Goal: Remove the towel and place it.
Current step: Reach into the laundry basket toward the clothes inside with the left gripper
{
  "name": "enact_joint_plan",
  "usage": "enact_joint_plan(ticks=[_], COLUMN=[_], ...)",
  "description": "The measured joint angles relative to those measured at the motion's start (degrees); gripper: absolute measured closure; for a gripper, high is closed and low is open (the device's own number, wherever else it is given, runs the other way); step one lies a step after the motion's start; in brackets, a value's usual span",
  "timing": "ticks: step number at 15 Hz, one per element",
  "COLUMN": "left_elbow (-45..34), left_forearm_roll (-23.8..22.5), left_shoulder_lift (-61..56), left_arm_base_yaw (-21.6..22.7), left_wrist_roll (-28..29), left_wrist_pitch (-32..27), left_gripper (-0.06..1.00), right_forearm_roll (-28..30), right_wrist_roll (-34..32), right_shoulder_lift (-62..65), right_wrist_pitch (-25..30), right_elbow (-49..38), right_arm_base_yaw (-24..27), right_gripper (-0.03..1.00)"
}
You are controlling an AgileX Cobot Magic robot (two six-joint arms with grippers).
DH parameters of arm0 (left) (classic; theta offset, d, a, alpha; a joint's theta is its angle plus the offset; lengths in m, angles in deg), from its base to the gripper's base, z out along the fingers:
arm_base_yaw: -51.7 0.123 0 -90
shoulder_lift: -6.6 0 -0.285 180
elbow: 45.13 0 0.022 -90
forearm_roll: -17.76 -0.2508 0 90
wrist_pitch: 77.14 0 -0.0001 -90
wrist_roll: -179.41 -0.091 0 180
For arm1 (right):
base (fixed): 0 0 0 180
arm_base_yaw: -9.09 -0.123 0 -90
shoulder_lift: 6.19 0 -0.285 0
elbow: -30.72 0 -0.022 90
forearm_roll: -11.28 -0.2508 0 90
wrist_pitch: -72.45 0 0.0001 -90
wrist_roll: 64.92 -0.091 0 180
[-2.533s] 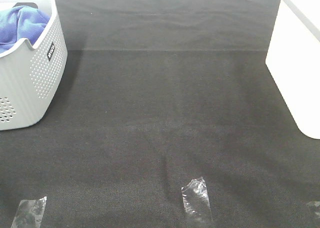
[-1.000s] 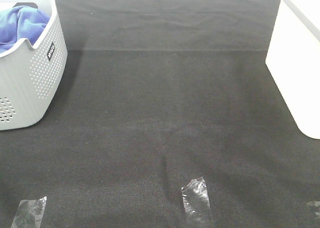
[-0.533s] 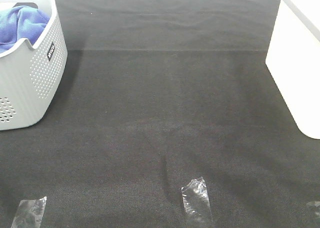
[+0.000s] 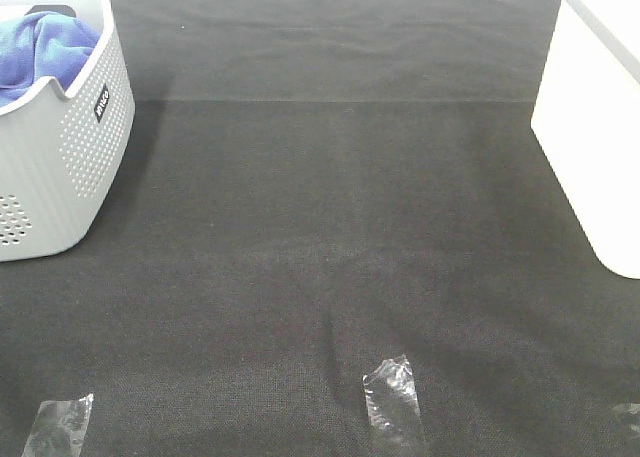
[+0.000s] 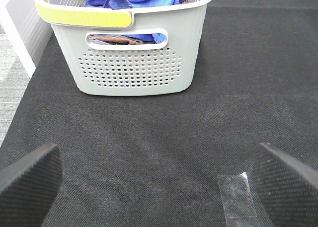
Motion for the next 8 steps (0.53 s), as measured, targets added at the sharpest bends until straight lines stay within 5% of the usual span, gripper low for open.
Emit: enact_joint_plan(ticks=[8], left_elbow=[0.0], left_forearm_roll=[0.0], left_shoulder_lift=[0.0], left_arm_base_yaw=[0.0], left_wrist_roll=[0.0], left_wrist_pitch=[0.0], left_gripper=[-0.05], right_forearm_roll=[0.0], right_wrist_roll=[0.0], right_shoulder_lift=[0.0], right_wrist_pitch=[0.0], right_elbow=[0.0], right_arm_base_yaw=[0.0], right_gripper=[0.25])
